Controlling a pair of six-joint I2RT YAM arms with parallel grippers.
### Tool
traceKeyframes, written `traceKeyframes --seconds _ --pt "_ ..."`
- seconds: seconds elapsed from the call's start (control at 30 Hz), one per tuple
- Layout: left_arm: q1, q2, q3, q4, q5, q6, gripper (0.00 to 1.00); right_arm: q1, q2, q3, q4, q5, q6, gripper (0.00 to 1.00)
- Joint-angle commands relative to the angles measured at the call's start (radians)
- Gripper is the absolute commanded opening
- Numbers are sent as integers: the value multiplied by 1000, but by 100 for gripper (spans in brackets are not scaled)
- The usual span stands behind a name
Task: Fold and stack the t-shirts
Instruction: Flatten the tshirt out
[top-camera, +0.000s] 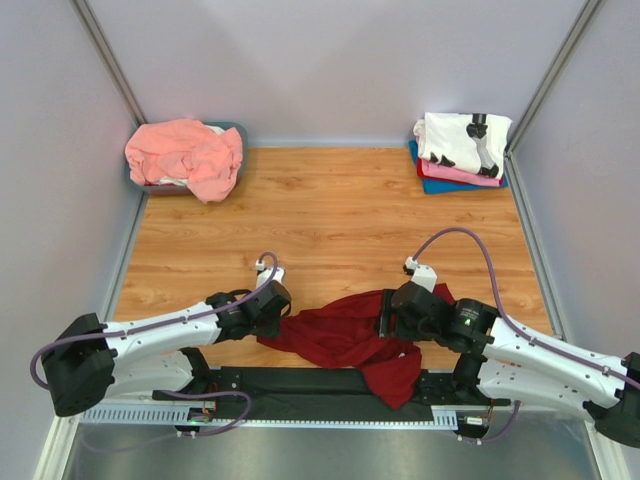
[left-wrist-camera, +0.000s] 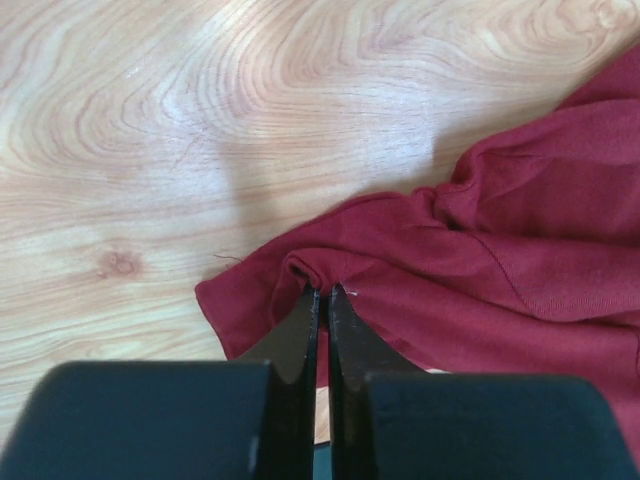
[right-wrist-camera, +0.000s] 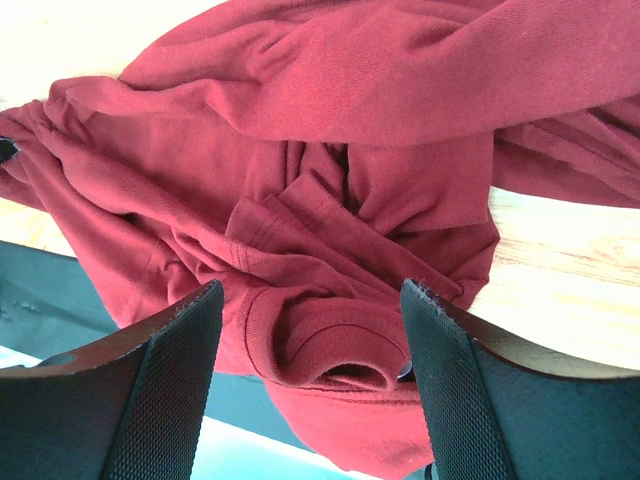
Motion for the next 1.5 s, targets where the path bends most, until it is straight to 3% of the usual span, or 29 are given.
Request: traceKeyframes --seconds 0.0,0.2,0.33,0.47,0.8,0.9,1.03,1.27,1.47 --pt "2 -2 41 -12 -18 16 0 3 4 -4 29 18 -12 73" --pt "2 -97 135 -183 -68 31 0 3 1 2 18 25 -14 73" --pt "10 -192 353 -407 -190 51 0 3 -2 15 0 44 -18 73" --pt "62 -261 469 -503 -222 110 0 5 7 38 -29 84 -20 73" --pt "134 -325 362 -578 -236 14 0 8 15 42 -46 64 9 69" --pt "171 -353 348 -551 -205 46 0 80 6 43 67 -16 -92 68" --pt "192 -307 359 -540 -191 72 0 215 73 86 55 -1 -69 68" --pt "226 -328 363 -541 -182 89 0 307 219 75 -101 112 162 71" --pt "234 -331 360 -529 -172 101 0 338 60 34 -204 218 359 71"
